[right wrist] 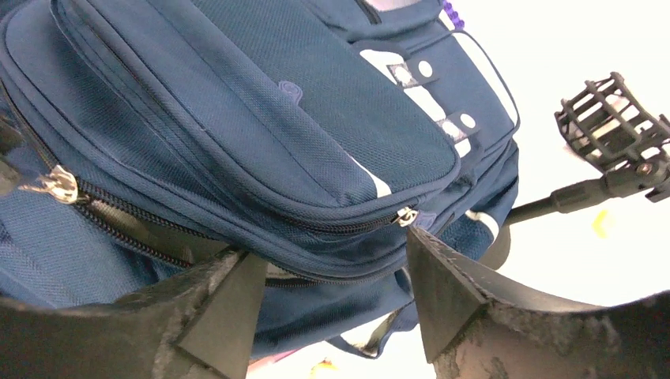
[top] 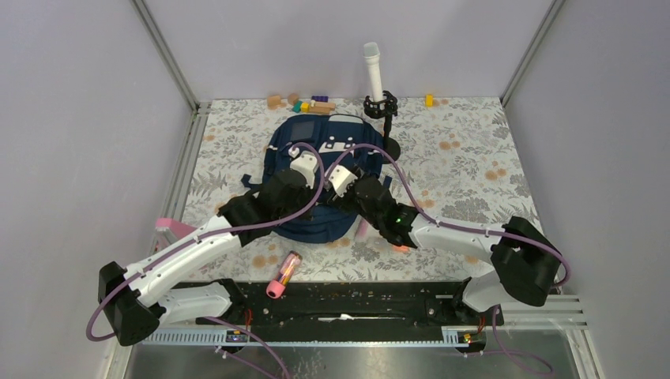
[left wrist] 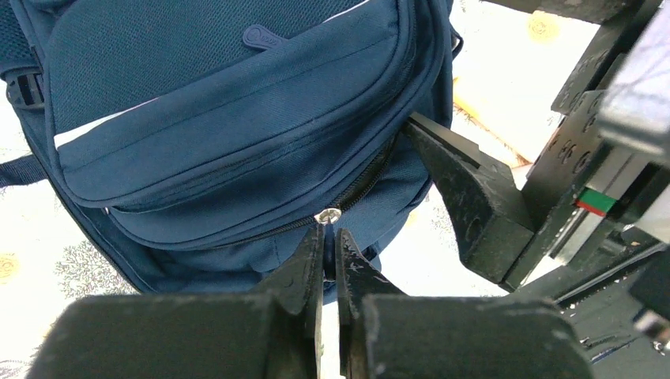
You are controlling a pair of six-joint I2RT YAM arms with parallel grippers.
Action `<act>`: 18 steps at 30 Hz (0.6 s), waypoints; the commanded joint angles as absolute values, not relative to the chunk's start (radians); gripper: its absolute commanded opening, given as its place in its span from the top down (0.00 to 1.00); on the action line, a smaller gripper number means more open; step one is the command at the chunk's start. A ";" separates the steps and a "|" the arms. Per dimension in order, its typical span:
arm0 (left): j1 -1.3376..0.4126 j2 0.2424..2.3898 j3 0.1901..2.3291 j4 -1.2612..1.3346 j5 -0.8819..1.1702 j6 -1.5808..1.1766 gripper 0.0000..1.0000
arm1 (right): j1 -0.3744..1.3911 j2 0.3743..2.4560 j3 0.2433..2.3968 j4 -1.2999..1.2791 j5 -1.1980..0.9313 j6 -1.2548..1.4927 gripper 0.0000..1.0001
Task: Pack the student bag
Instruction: Unzip the student bag at the center of the board.
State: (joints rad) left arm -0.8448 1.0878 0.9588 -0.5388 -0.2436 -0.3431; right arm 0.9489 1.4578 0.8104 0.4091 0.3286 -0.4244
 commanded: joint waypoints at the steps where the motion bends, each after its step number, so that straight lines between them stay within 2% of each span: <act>1: -0.846 1.080 1.030 -0.498 -0.213 -0.335 1.00 | 0.946 1.488 0.900 0.482 0.342 -0.471 0.33; 6: -0.845 1.086 1.037 -0.484 -0.207 -0.331 1.00 | 0.947 1.538 0.919 0.488 0.278 -0.460 0.46; 7: -0.845 1.087 1.038 -0.483 -0.207 -0.331 1.00 | 0.947 1.546 0.923 0.489 0.273 -0.454 0.52; 9: -0.844 1.090 1.040 -0.482 -0.210 -0.331 1.00 | 0.947 1.557 0.929 0.498 0.283 -0.441 0.78; 11: -0.842 1.089 1.035 -0.482 -0.220 -0.332 1.00 | 0.947 1.559 0.915 0.534 0.313 -0.429 1.00; 18: -0.756 1.058 0.950 -0.466 -0.216 -0.344 1.00 | 0.942 1.519 0.781 0.746 0.335 -0.483 1.00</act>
